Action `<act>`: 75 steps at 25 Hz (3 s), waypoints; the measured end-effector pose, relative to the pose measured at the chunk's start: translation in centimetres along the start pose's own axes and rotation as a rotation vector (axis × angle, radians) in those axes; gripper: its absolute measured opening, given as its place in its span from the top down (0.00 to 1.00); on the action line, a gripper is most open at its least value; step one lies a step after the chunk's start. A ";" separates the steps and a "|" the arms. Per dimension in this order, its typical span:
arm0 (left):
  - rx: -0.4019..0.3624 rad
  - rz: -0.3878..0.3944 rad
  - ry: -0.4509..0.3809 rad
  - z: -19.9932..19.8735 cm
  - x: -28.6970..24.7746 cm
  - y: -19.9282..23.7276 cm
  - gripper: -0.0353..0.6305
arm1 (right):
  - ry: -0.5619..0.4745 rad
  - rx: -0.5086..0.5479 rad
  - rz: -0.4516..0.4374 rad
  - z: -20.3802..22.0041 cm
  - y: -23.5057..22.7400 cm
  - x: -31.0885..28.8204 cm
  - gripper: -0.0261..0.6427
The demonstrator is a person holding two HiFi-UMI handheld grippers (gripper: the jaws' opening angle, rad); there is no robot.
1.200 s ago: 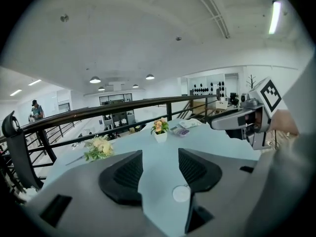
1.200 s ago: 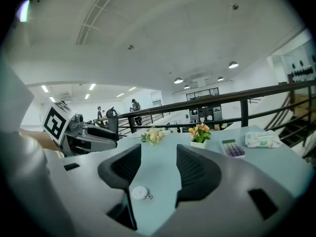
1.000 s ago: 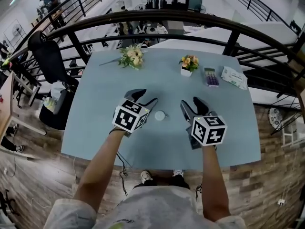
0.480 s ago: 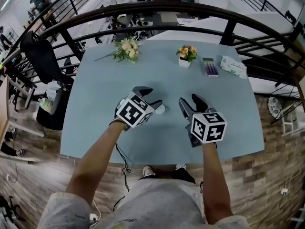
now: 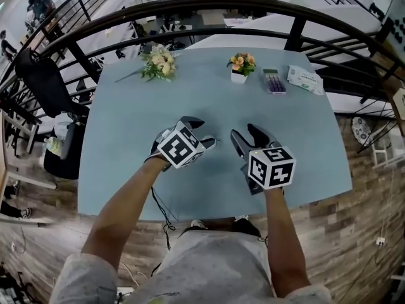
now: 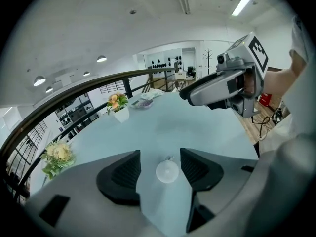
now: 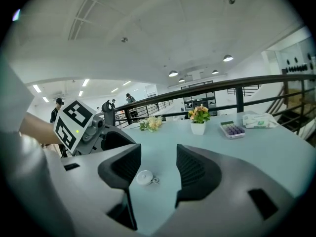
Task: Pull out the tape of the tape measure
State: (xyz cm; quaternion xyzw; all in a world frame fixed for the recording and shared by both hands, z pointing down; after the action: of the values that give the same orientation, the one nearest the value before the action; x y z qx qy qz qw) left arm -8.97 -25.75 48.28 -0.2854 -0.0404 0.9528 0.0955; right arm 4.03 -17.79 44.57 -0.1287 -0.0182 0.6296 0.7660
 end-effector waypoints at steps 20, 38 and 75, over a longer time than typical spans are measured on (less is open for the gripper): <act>-0.086 0.254 0.146 4.6 -4.9 -1.3 0.54 | 0.051 -0.043 0.120 3.8 -0.6 0.2 0.65; -0.008 0.342 0.176 5.8 -6.3 -0.9 0.53 | 0.066 -0.050 0.165 4.3 -1.2 1.1 0.65; -0.026 0.158 0.186 0.0 -1.3 -1.3 0.62 | 0.025 -0.108 -0.018 0.6 -2.0 1.0 0.65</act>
State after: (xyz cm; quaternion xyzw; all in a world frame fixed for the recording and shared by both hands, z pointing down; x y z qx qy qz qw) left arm -7.68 -24.72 49.13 -0.3758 -0.0210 0.9262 0.0200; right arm 6.05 -17.06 45.46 -0.1776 -0.0440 0.6190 0.7638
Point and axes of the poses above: the fingertips, and each gripper's own axes: x backward along the fingers, y to its left, z out of its underside, the point moved 6 cm from there along x, backward along the fingers, and after that the axes turned 14 degrees about -y, right-handed, at the moved point
